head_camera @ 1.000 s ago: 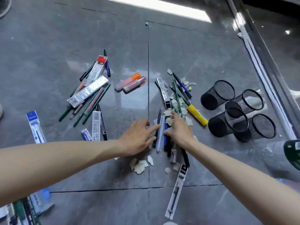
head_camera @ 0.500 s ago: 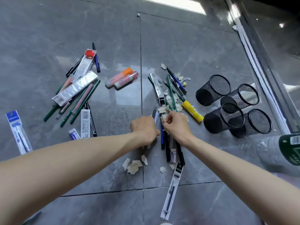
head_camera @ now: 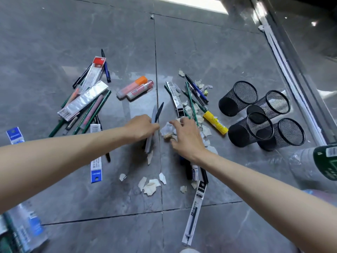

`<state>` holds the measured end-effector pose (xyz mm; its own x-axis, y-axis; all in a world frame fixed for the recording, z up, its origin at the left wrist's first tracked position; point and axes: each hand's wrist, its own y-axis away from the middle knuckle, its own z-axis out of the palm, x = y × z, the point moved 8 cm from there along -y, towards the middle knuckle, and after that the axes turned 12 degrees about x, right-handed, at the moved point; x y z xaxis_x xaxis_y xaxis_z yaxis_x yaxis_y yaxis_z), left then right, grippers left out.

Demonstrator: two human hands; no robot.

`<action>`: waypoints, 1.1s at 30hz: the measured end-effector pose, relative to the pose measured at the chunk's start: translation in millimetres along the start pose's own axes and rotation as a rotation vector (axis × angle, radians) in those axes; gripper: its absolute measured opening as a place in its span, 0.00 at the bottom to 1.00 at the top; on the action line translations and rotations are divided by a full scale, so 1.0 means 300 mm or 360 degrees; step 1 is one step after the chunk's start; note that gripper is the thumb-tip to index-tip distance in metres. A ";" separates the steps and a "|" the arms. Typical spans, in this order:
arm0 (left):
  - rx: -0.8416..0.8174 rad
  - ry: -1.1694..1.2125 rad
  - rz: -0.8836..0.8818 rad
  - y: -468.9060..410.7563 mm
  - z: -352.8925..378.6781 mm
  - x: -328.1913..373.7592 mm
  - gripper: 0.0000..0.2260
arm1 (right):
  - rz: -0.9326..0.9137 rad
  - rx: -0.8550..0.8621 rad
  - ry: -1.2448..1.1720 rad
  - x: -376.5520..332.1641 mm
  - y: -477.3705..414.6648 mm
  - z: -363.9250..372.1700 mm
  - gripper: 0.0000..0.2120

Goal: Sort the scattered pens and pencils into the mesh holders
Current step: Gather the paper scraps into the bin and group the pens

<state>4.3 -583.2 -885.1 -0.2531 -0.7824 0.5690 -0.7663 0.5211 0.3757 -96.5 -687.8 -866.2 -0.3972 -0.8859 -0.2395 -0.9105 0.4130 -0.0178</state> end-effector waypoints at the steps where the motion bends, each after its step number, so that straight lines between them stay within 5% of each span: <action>1: 0.0045 -0.0169 0.0001 -0.016 -0.018 -0.012 0.16 | -0.0086 -0.0071 0.0072 -0.013 -0.002 0.018 0.23; 7: 0.0149 -0.0792 0.0087 -0.053 -0.048 -0.063 0.13 | -0.0532 -0.0290 0.0213 -0.097 0.100 0.096 0.26; 13: 0.0221 -0.0906 0.0108 -0.051 -0.051 -0.086 0.20 | -0.0730 -0.0375 -0.0289 -0.179 0.246 0.052 0.25; 17: 0.0689 -0.0807 0.0627 0.023 -0.070 0.033 0.15 | -0.0165 0.0160 -0.0285 -0.039 0.230 -0.057 0.16; 21: 0.0495 -0.0711 0.1301 0.144 0.063 0.120 0.09 | 0.0485 0.0181 -0.0205 0.138 0.217 -0.067 0.06; 25: 0.0056 -0.0709 0.1326 0.258 0.211 0.025 0.24 | 0.0503 0.0018 -0.0129 0.144 0.202 -0.038 0.09; 29: -0.0125 -0.0651 0.1402 0.370 0.249 -0.044 0.23 | 0.0479 -0.0109 -0.0068 0.108 0.209 0.017 0.16; 33: 0.0048 -0.0426 0.1586 0.395 0.152 -0.007 0.22 | 0.0588 -0.0111 -0.0101 0.116 0.201 0.031 0.14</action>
<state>-112.9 -535.2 -875.2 -0.9017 -0.0523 0.4292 -0.1504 0.9686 -0.1979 -164.0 -691.7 -884.7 -0.6941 -0.6643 -0.2773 -0.7139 0.6847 0.1466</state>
